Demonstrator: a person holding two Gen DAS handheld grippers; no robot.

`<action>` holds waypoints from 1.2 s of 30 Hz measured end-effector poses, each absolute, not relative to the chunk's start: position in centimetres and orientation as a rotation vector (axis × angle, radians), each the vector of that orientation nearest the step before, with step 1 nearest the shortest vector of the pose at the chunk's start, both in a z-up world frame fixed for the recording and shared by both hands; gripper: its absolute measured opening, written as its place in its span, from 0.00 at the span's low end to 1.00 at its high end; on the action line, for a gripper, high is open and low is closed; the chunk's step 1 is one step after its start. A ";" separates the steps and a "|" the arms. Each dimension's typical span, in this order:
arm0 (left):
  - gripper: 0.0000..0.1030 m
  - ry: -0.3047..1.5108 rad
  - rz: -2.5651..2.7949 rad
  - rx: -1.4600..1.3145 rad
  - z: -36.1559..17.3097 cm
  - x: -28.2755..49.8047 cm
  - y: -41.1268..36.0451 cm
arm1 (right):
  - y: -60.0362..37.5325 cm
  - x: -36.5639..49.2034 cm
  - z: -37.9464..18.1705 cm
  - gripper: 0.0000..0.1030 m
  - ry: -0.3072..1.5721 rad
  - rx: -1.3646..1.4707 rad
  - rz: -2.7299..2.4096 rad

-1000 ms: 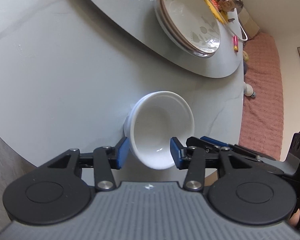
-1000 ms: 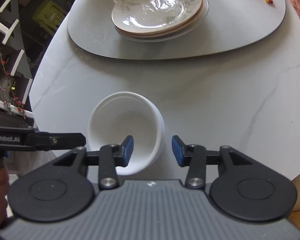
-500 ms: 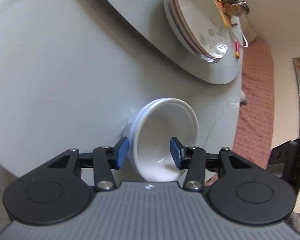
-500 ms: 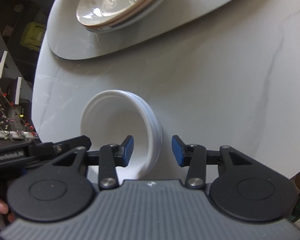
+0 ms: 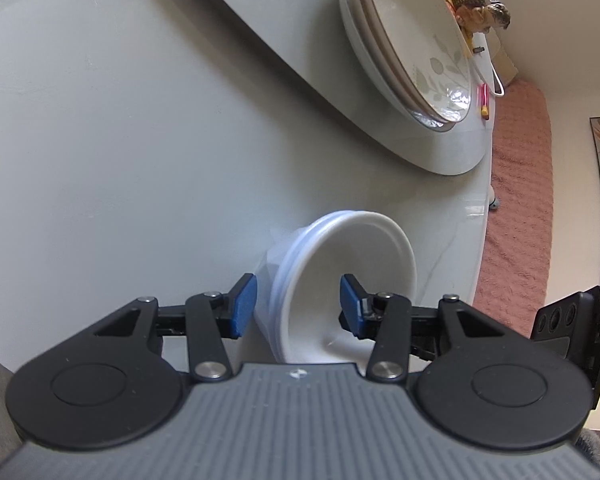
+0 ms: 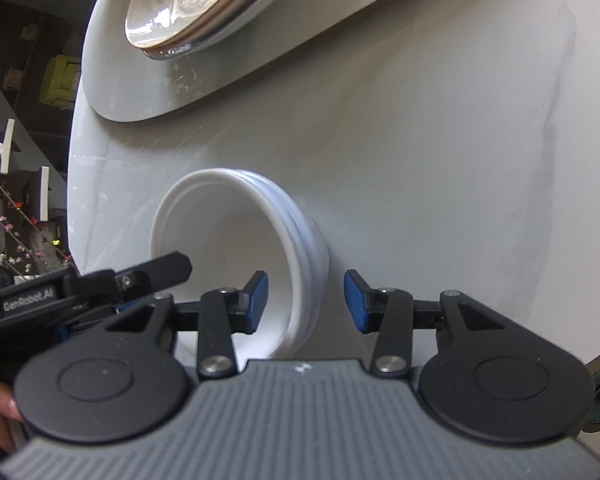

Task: Organize plates and bowls
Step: 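Close both grippers on the rim of the nested bowl stack, then lift the bowl stack with both grippers and carry it over the plate stack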

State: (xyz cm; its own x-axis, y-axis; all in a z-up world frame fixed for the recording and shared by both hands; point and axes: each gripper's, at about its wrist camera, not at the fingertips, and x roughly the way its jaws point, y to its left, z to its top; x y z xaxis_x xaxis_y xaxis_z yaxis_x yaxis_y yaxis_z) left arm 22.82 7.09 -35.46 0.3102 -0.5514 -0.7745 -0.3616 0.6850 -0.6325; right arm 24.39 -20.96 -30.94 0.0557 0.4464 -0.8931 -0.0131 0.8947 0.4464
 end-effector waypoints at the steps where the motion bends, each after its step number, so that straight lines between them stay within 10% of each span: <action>1: 0.49 1.299 -0.149 -0.867 -35.6 22.9 7.0 | -20.9 24.4 -31.0 0.43 1.482 0.354 0.364; 15: 0.48 1.310 -0.123 -0.848 -37.5 23.5 6.2 | -20.3 24.8 -31.2 0.29 1.491 0.314 0.381; 21: 0.22 1.294 -0.100 -0.805 -37.4 23.6 5.8 | -20.8 24.7 -31.1 0.25 1.480 0.316 0.386; 36: 0.19 1.226 -0.102 -0.726 -33.6 24.5 5.4 | -20.8 25.2 -27.8 0.25 1.381 0.294 0.402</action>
State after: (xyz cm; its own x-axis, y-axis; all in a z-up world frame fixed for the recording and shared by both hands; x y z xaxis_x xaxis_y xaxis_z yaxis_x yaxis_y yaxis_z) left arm 24.45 5.45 -33.57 0.3636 -0.4450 -0.8184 -0.3035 0.7740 -0.5557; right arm 25.17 -20.81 -27.84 0.1381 0.4418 -0.8864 -0.1032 0.8965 0.4308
